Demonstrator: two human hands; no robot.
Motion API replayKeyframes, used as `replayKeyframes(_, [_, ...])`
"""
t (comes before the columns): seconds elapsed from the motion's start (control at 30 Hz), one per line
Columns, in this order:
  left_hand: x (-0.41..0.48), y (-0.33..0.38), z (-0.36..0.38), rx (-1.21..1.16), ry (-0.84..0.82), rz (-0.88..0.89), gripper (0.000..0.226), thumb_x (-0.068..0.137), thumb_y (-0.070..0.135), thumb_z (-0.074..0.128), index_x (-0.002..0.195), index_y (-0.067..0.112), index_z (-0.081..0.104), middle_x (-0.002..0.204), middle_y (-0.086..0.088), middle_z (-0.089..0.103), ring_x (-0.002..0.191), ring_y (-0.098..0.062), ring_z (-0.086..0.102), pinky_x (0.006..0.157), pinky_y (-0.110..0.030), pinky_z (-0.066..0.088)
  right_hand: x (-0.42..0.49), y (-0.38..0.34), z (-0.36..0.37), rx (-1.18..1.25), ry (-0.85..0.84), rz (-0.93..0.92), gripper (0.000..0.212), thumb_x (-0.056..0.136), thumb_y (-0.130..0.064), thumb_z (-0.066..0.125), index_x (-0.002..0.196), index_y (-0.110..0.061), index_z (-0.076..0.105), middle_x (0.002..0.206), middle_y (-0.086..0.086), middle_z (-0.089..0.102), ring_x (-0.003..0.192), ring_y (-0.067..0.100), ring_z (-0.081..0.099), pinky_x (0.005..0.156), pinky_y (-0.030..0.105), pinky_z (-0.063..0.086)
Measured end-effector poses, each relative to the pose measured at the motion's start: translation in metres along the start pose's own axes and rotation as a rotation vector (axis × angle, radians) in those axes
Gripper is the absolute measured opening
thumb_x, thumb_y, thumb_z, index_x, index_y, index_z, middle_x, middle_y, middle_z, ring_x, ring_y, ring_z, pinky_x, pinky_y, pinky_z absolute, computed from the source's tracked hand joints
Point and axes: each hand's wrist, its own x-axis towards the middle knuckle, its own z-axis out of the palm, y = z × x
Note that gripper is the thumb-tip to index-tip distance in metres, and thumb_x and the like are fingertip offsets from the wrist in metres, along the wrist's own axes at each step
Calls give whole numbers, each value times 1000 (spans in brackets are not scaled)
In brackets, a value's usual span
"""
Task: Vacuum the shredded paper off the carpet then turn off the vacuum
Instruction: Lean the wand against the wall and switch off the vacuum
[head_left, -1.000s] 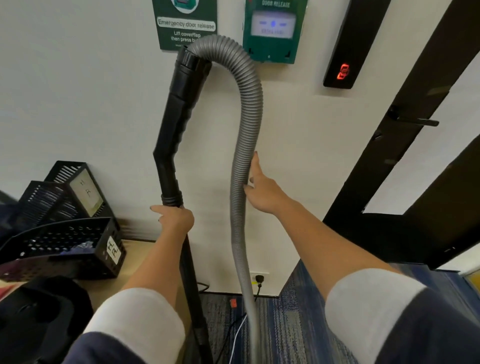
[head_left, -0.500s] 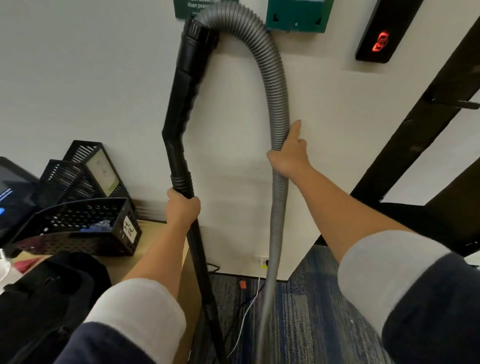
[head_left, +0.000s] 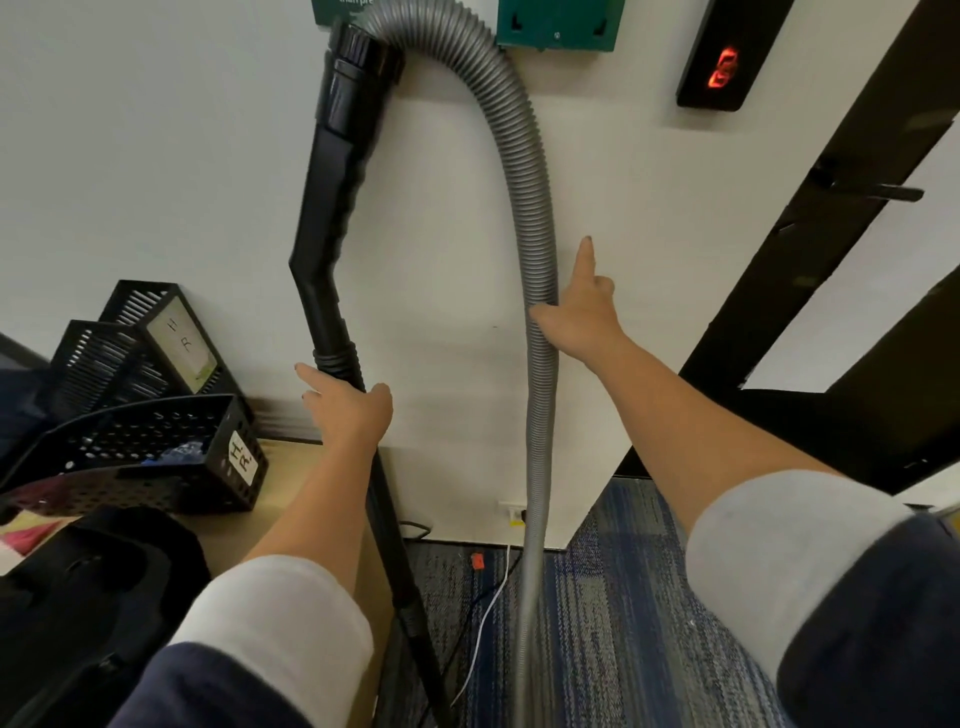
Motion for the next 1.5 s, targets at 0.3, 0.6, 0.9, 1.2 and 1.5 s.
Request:
replayKeyframes(0.3, [-10, -1, 6, 14, 29, 41, 81, 82, 8, 60, 146, 13, 11, 126, -17, 42, 110, -34, 50, 93, -51, 48, -14, 4, 5, -30, -107, 7, 96, 87, -20, 60, 149, -30, -14, 146, 15, 19, 125, 32, 39, 102, 41, 41])
replayKeyframes(0.6, [-17, -2, 8, 14, 91, 60, 90, 83, 8, 59, 150, 15, 1, 136, -16, 33, 119, -33, 43, 97, -48, 43, -23, 12, 6, -69, -199, 18, 92, 88, -18, 56, 150, -31, -11, 141, 13, 29, 115, 30, 47, 97, 35, 45])
replayKeyframes(0.9, [-26, 1, 9, 37, 131, 128, 93, 85, 11, 59, 151, 13, -5, 140, -15, 27, 122, -31, 40, 98, -41, 41, -26, 9, 8, -89, -199, 16, 92, 88, -17, 56, 150, -30, -11, 141, 13, 29, 117, 30, 46, 101, 38, 42])
replayKeyframes(1.2, [-49, -1, 13, 87, 209, 211, 93, 84, 13, 62, 151, 13, -2, 155, -16, 6, 138, -31, 25, 112, -43, 30, -47, 23, -4, -80, -193, 49, 91, 92, -17, 56, 150, -27, -12, 153, 14, 13, 130, 28, 36, 85, 23, 33])
replayKeyframes(1.5, [-134, -8, 23, 124, 147, 407, 71, 88, 10, 56, 149, 11, 19, 155, -15, 12, 142, -29, 15, 116, -38, 21, -114, 73, -49, -121, -234, 66, 71, 96, -22, 50, 152, -18, 7, 155, 10, 21, 139, 24, 26, 109, 28, 26])
